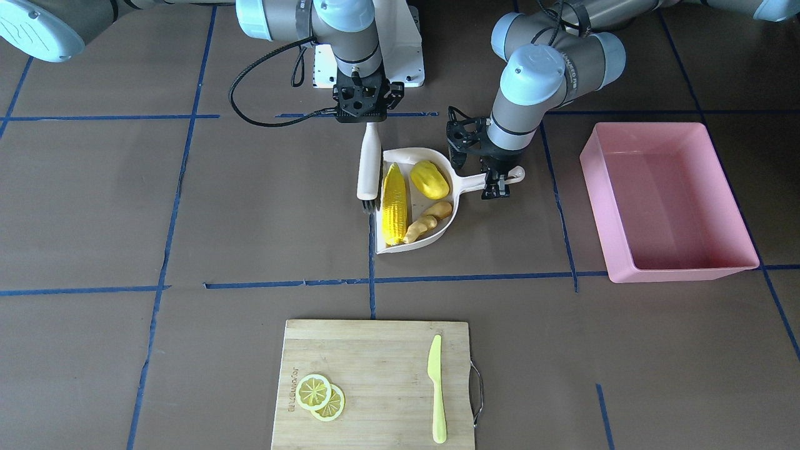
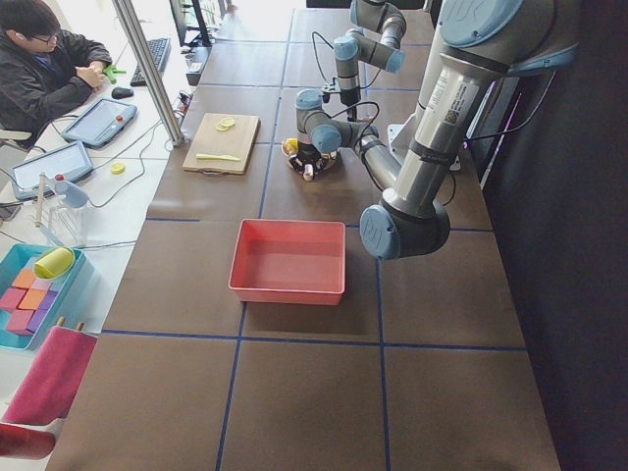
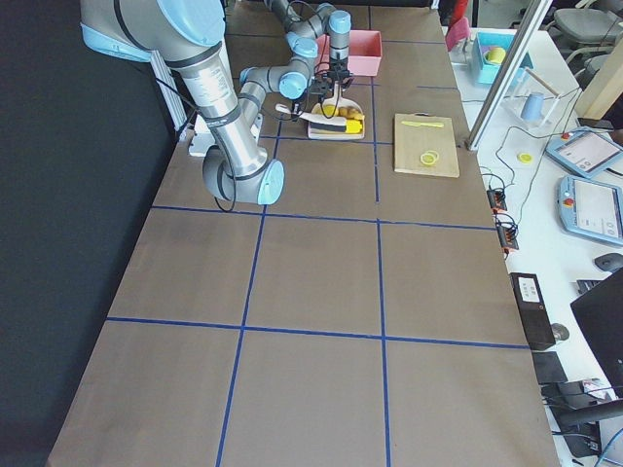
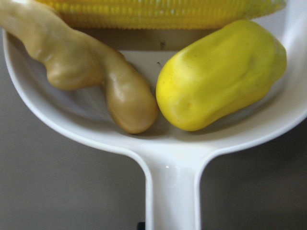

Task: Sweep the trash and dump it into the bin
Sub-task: 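Lift the brush away from the dustpan with the right gripper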

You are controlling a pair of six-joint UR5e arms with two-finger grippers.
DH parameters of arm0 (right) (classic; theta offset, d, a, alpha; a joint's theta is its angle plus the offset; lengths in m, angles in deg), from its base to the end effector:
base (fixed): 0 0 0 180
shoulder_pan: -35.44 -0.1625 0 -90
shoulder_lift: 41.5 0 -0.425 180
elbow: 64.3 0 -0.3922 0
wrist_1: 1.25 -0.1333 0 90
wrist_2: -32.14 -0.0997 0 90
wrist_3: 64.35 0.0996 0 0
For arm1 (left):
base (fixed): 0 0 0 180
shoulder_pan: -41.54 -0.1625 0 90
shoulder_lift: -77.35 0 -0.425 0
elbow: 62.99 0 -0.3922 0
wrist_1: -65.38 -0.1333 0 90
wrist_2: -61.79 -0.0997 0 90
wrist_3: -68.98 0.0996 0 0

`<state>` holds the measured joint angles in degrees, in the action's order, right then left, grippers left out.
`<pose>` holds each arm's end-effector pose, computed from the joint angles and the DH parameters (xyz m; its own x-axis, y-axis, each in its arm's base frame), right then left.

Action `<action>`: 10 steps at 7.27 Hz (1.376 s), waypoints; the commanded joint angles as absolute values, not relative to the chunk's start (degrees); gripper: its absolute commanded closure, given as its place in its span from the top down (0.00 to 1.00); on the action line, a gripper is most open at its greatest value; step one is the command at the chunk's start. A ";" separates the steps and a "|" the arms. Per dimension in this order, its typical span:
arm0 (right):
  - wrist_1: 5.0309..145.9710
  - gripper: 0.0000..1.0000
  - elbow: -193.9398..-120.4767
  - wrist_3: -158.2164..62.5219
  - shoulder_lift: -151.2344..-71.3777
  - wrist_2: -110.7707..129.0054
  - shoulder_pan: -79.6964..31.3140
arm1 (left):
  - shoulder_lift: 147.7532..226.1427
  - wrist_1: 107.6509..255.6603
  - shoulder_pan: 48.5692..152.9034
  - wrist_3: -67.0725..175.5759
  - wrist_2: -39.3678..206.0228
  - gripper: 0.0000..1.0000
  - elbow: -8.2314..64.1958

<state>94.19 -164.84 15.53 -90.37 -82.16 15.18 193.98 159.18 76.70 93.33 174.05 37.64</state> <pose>-0.5847 -0.3142 0.1658 0.6453 0.0675 0.7609 0.0778 0.9851 -0.1534 0.4669 -0.4457 0.3090 0.0460 0.9989 0.0106 -0.6975 0.0245 0.7162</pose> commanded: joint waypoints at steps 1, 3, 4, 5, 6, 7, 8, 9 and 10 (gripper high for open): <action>97.62 0.00 -167.73 9.16 -94.82 -82.12 13.30 | 193.90 159.42 76.70 93.33 174.12 0.00 37.65; 97.81 0.00 -169.33 4.67 -99.14 -82.03 12.07 | 193.72 160.21 76.96 93.15 174.12 0.00 37.74; 97.63 0.00 -169.33 2.38 -100.37 -81.94 11.63 | 193.63 160.21 76.96 93.07 174.12 0.00 37.74; 97.63 0.00 -169.42 1.58 -101.17 -82.03 10.84 | 193.63 160.30 77.22 93.15 174.12 0.00 37.82; 97.63 0.00 -169.42 1.31 -102.05 -82.03 10.92 | 193.72 160.30 77.22 92.72 174.12 0.00 37.82; 97.54 0.00 -169.42 1.39 -102.23 -81.94 10.92 | 193.72 160.47 77.14 91.84 174.12 0.00 38.00; 97.54 0.00 -169.33 1.39 -102.23 -81.94 10.92 | 193.55 162.56 77.31 90.79 174.21 0.00 38.26; 97.46 0.00 -169.33 1.39 -102.23 -81.86 10.92 | 192.59 165.89 77.49 89.91 176.12 0.00 38.18; 97.37 0.00 -169.24 1.48 -102.32 -81.85 11.01 | 191.97 168.19 78.27 89.20 178.66 0.00 38.17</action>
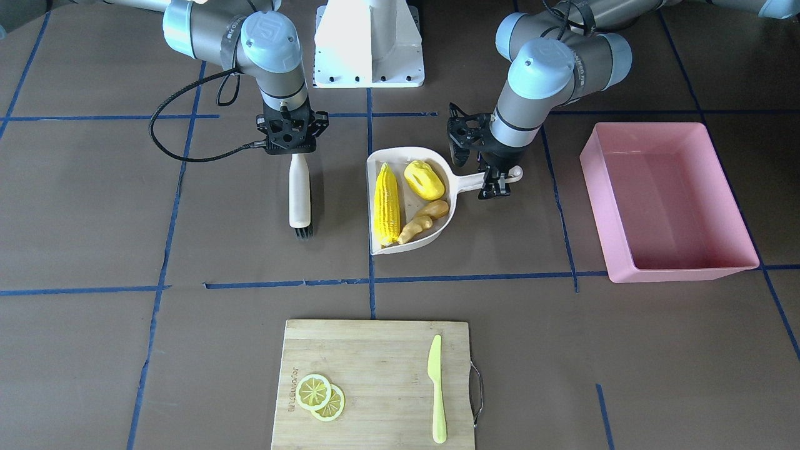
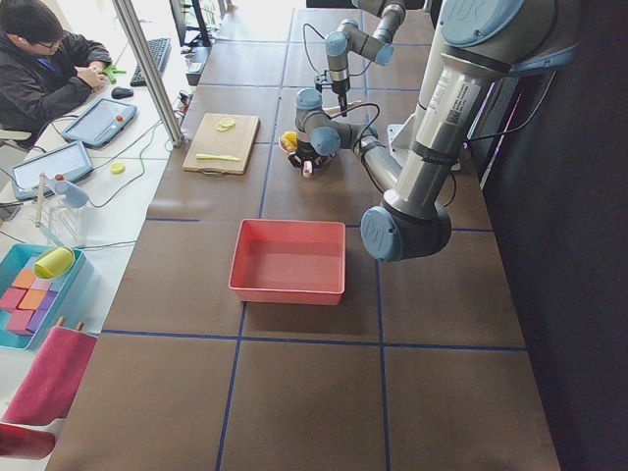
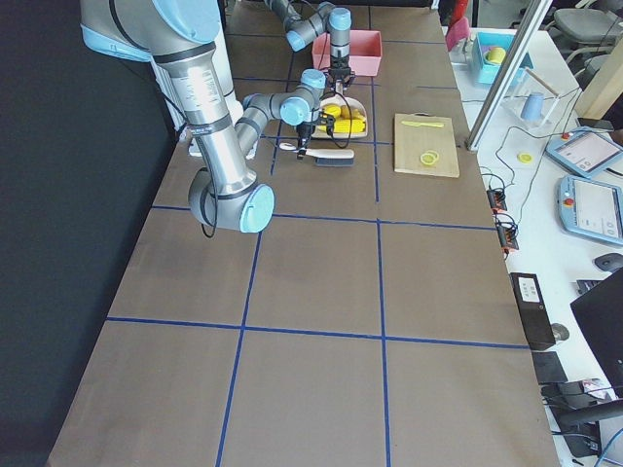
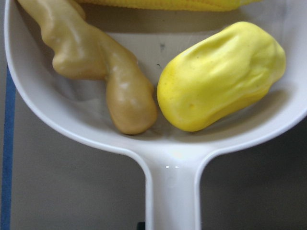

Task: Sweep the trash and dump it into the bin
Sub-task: 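Lift the loaded dustpan with the left gripper and carry it over the pink bin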

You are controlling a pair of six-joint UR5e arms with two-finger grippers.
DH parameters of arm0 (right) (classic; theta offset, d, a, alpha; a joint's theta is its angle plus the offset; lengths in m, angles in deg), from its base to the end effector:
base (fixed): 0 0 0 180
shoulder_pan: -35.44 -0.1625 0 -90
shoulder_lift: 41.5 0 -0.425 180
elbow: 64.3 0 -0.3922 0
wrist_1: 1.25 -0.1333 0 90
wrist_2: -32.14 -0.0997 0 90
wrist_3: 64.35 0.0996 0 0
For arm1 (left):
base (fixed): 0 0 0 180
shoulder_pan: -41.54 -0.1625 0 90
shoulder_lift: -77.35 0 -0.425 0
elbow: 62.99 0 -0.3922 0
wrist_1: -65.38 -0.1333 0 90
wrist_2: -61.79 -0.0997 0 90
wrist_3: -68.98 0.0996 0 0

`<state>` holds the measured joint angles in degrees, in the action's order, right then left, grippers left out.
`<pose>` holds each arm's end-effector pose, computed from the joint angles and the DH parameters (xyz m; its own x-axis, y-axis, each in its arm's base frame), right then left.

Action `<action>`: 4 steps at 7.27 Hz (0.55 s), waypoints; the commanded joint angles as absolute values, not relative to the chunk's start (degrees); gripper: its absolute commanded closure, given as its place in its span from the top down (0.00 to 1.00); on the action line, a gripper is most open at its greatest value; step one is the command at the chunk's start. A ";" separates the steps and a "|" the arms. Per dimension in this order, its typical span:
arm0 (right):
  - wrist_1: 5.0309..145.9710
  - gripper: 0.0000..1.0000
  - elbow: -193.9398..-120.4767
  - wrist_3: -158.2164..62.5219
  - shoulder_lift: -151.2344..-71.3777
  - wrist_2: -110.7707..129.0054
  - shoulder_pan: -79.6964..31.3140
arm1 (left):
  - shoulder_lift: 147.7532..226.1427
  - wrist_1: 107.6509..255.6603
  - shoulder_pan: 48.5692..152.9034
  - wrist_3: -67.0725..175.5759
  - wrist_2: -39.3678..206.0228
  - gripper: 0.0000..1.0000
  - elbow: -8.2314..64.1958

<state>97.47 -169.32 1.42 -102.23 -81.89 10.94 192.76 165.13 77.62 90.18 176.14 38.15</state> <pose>-0.5280 -0.3426 0.2754 0.7419 -0.0738 0.6664 0.1549 0.9859 -0.0633 0.4564 -0.4467 0.3034 0.0737 0.9973 -0.0041 -0.6275 0.0496 0.7771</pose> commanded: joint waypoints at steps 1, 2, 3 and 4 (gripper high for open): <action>97.28 0.00 -169.24 1.74 -102.75 -81.77 11.18 | 191.96 168.56 79.24 88.33 180.34 0.00 38.26; 97.02 0.00 -169.33 1.83 -103.11 -80.81 11.36 | 191.88 170.39 81.33 88.14 184.19 0.00 38.26; 97.02 0.00 -169.24 1.83 -103.02 -80.28 11.79 | 191.09 171.62 84.14 88.14 189.27 0.00 38.44; 96.93 0.00 -169.33 2.01 -103.02 -80.27 11.80 | 189.43 173.55 87.39 88.40 192.72 0.00 39.22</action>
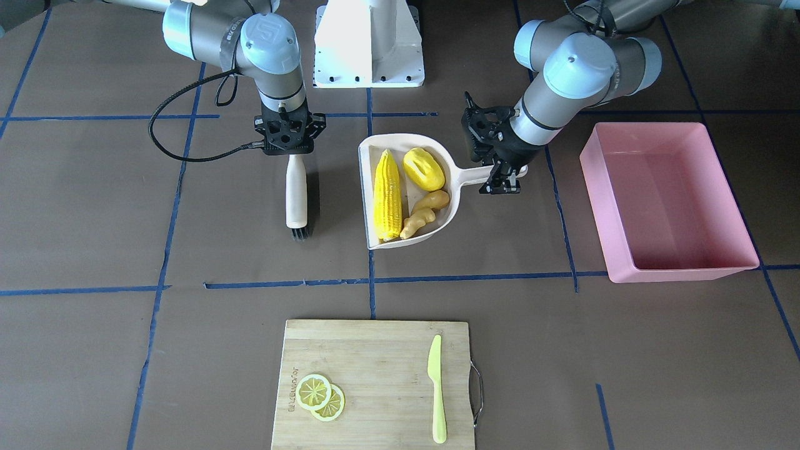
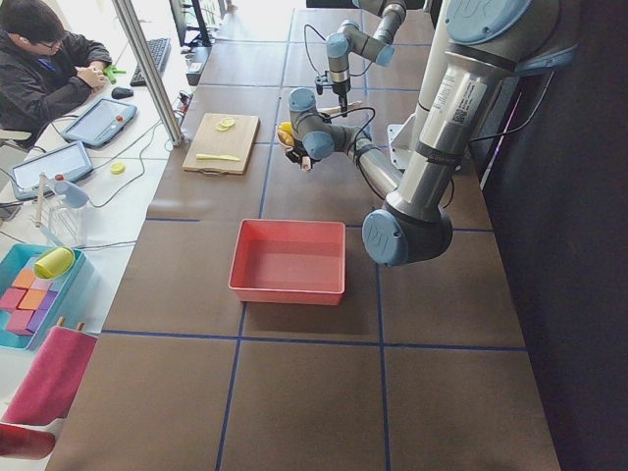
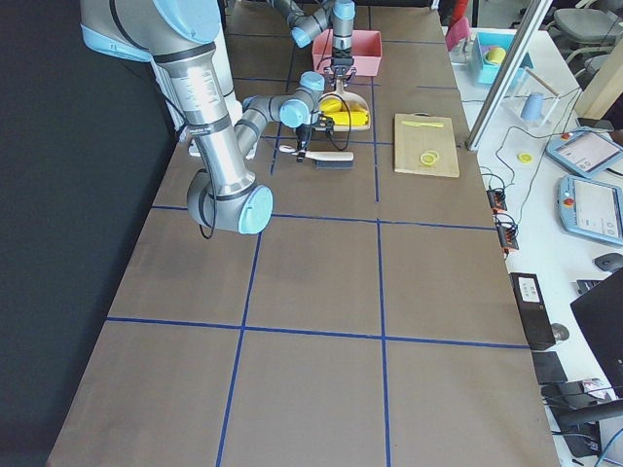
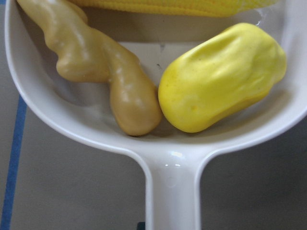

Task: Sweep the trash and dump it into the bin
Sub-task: 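Lift the loaded dustpan with the left gripper and carry it over the pink bin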

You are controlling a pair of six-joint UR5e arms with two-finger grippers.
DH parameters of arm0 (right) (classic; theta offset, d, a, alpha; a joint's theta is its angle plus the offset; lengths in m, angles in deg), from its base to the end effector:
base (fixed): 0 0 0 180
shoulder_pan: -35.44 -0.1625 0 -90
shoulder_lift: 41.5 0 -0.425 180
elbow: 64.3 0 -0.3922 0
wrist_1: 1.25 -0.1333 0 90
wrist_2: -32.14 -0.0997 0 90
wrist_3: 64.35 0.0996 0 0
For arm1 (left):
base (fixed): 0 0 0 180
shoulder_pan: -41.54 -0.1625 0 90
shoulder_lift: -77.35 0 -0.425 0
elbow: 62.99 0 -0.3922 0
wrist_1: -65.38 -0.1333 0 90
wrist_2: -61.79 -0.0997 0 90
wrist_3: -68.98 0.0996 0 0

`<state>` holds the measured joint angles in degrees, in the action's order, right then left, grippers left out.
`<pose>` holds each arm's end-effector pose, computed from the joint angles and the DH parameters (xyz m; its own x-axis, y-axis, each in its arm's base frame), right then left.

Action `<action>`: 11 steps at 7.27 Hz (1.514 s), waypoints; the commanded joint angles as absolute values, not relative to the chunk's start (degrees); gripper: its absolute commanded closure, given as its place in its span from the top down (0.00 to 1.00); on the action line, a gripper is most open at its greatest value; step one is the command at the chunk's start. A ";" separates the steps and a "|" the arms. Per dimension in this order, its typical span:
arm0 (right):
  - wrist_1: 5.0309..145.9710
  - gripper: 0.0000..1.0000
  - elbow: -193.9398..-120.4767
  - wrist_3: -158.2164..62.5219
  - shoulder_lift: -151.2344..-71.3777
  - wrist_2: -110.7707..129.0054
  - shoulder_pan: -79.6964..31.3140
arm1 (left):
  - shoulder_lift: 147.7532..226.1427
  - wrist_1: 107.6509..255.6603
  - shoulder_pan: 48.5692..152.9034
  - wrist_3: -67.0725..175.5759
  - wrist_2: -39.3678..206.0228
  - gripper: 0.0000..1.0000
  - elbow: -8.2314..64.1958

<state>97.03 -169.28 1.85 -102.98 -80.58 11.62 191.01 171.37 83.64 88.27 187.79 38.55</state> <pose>-0.5306 -0.3379 0.2835 0.7519 -0.0749 0.6550 0.1472 0.9875 -0.0560 0.4072 -0.4687 0.2985 0.0376 0.9952 -0.0903 -0.5058 0.0969 0.8572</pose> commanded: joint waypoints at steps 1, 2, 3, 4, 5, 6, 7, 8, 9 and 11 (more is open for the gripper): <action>96.93 0.00 -169.33 2.01 -102.93 -80.19 11.88 | 188.02 174.70 91.16 88.84 197.71 0.00 39.40; 96.93 0.00 -169.33 2.01 -102.93 -79.58 11.80 | 185.92 177.15 93.90 88.93 200.02 0.00 39.67; 96.93 0.00 -169.33 2.10 -103.02 -79.31 11.80 | 183.55 181.35 96.19 88.93 200.05 0.00 39.15; 96.93 0.00 -169.33 2.18 -103.02 -78.87 11.80 | 182.48 182.09 99.08 92.15 200.57 0.00 38.71; 97.02 0.00 -169.33 2.18 -103.11 -78.34 11.80 | 180.30 181.49 103.11 98.71 203.18 0.00 38.44; 97.02 0.00 -169.33 2.18 -103.11 -77.99 11.88 | 179.06 181.31 106.89 101.65 204.60 0.00 38.00; 97.02 0.00 -169.33 2.18 -103.11 -77.90 11.89 | 177.39 181.30 109.02 105.59 204.79 0.00 37.30; 97.02 0.00 -169.33 2.27 -103.11 -77.64 11.97 | 176.76 181.30 111.56 108.33 204.88 0.00 35.64; 97.02 0.00 -169.33 2.19 -103.11 -77.46 11.97 | 175.19 181.13 114.81 110.45 204.71 0.00 35.45; 97.02 0.00 -169.33 2.18 -103.11 -77.29 12.24 | 174.48 180.60 117.64 114.57 203.92 0.00 33.01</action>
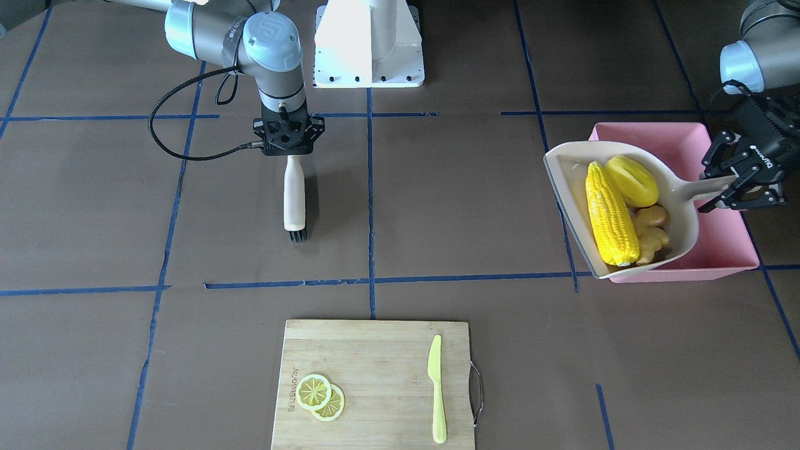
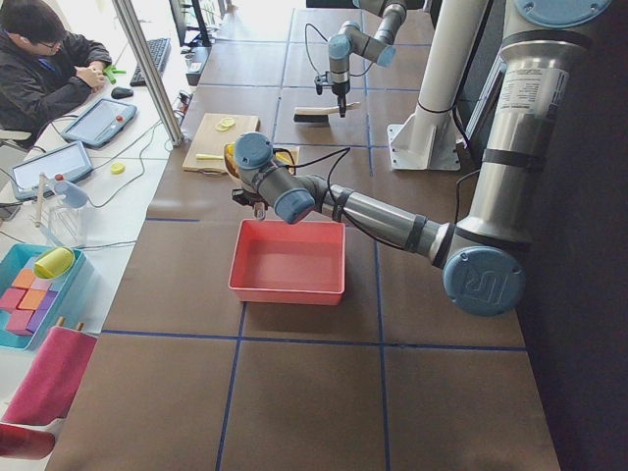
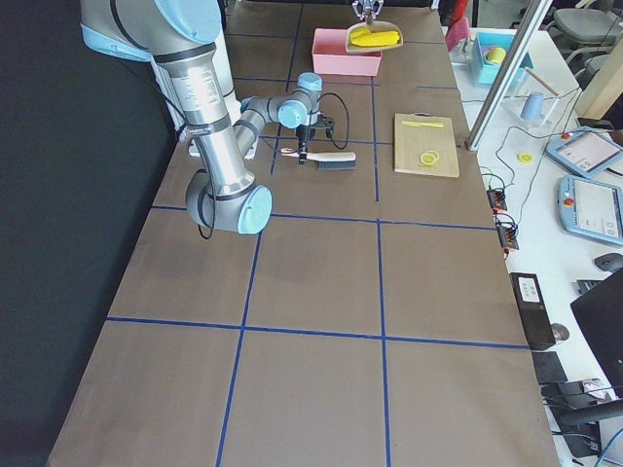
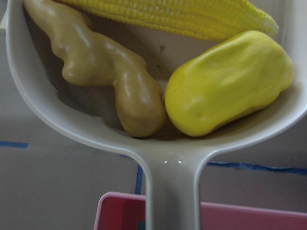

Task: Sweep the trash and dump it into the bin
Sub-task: 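Lift the loaded dustpan with the left gripper and carry it over the pink bin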

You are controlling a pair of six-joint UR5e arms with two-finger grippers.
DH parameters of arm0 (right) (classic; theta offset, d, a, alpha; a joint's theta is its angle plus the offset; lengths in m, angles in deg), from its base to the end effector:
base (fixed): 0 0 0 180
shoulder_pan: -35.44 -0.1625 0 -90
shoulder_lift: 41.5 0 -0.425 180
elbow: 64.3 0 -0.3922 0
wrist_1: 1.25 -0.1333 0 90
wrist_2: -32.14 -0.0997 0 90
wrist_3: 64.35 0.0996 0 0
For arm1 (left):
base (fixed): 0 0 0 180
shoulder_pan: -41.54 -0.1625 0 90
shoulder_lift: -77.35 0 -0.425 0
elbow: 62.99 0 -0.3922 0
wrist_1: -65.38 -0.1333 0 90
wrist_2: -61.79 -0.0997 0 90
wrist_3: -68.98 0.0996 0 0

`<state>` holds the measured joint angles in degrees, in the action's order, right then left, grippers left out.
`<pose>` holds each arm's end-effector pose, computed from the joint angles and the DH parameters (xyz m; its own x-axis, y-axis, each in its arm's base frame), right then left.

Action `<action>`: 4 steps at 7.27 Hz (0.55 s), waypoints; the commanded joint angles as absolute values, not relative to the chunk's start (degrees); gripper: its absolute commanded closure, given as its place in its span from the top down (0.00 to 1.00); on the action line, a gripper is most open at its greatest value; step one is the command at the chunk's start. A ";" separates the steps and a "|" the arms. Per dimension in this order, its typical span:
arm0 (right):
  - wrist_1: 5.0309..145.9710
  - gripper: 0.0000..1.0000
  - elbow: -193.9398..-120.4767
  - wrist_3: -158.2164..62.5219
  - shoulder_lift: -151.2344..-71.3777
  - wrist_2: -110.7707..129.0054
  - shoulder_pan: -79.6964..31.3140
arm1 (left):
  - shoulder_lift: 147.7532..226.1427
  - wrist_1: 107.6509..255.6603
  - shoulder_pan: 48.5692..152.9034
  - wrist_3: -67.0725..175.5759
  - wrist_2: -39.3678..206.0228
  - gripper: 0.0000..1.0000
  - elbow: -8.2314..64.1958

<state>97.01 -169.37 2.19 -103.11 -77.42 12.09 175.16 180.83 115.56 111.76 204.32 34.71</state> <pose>-0.5317 -0.3384 0.2858 0.7664 -0.0778 0.6377 0.1186 0.9927 -0.0215 0.0994 -0.5443 0.4591 0.1829 0.9831 0.0053 -0.4525 0.0794 0.8882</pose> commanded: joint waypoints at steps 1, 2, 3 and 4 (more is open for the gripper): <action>97.02 0.00 -169.33 2.18 -103.11 -77.28 12.24 | 174.30 180.60 119.22 115.99 202.78 0.00 31.77; 97.02 0.00 -169.33 2.18 -103.11 -77.28 12.32 | 173.43 180.69 120.45 116.26 199.99 0.00 31.93; 97.02 0.00 -169.33 2.18 -103.11 -77.28 12.33 | 173.33 180.69 120.64 118.53 196.57 0.00 31.76; 97.02 0.00 -169.33 2.18 -103.11 -77.20 12.41 | 172.11 180.60 120.73 122.12 193.22 0.00 31.50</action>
<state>97.02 -169.33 2.19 -103.11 -77.26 12.34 173.17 180.66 120.37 118.60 197.18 31.80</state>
